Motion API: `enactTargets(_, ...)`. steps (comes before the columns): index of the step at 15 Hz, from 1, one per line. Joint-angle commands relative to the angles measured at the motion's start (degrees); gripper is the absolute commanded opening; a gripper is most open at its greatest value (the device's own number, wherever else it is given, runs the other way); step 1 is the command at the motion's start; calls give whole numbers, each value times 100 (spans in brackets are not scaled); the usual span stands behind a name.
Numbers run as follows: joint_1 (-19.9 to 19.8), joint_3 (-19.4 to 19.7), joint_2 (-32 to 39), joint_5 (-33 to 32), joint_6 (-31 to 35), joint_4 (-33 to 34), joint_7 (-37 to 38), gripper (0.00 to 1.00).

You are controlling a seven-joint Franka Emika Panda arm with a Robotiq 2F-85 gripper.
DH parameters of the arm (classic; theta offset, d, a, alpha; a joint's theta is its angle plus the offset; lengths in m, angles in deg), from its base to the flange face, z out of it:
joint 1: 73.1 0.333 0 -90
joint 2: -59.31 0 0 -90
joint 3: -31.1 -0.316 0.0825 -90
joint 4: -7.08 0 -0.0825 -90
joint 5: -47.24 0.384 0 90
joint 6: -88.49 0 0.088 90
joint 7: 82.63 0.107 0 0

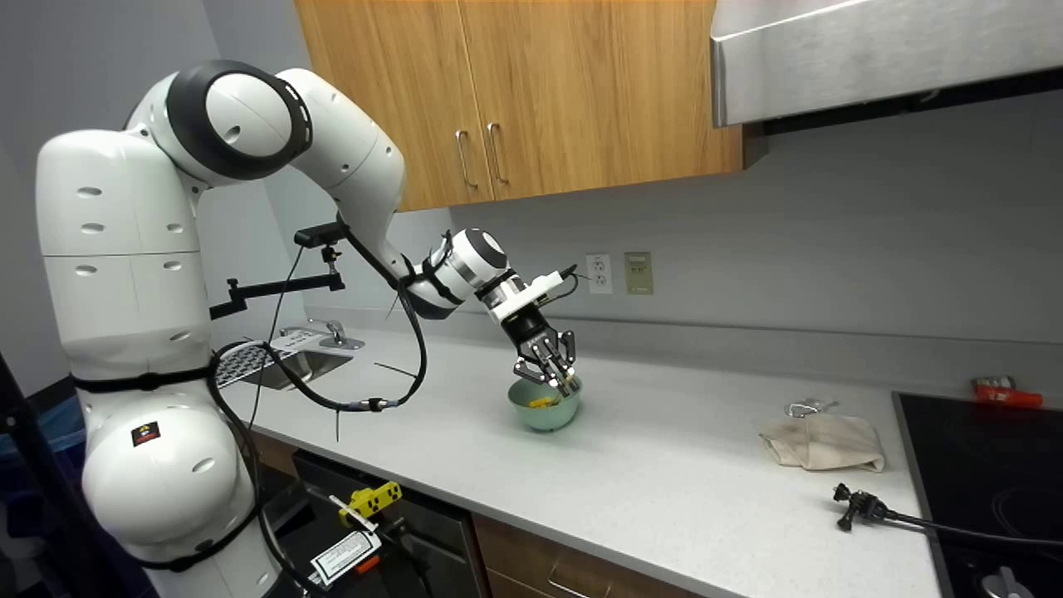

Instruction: Use the spoon to stir the contents of the bowl

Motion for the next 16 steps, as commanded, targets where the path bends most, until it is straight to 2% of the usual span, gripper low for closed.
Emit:
enactTargets(1,-36,-28,-108,271,143,-13,-112,4)
enactTargets(11,-6,-68,-560,543,263,-143,-198,4)
enactTargets(16,-1,-2,-595,293,286,-122,4,4)
